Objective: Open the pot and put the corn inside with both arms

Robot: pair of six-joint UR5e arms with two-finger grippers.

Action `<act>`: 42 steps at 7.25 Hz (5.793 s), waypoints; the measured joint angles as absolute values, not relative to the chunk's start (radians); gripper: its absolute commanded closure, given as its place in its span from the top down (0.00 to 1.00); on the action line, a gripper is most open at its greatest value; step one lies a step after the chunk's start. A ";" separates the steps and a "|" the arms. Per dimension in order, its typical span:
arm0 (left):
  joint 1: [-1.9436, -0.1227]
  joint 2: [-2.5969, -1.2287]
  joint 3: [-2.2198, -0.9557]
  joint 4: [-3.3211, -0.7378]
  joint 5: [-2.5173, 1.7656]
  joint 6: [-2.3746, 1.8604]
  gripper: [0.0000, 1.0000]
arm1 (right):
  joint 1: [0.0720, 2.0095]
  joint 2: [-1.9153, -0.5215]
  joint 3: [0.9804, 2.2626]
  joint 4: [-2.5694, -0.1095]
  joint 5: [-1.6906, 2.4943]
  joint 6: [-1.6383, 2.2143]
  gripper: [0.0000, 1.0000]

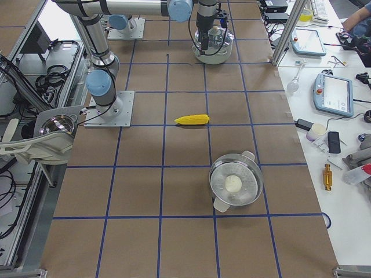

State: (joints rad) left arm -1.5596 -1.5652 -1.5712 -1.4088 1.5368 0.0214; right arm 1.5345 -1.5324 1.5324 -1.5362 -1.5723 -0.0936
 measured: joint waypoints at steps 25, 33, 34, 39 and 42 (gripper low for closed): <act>-1.799 -1.982 -1.498 -1.059 1.528 -0.278 0.94 | 1.524 -1.530 1.550 -1.523 -1.574 -0.097 1.00; -1.804 -1.937 -1.536 -1.060 1.528 -0.266 0.05 | 1.152 -1.501 1.822 -1.811 -1.615 -0.375 1.00; -1.802 -1.925 -1.527 -1.070 1.528 -0.266 0.05 | 1.112 -1.486 1.926 -1.951 -1.607 -0.444 1.00; -1.466 -1.812 -1.511 -1.240 1.529 0.100 0.00 | 1.088 -1.364 2.114 -2.256 -1.604 -0.531 1.00; -1.207 -1.845 -1.618 -1.189 1.519 0.312 0.00 | 1.088 -1.311 2.113 -2.320 -1.583 -0.550 0.11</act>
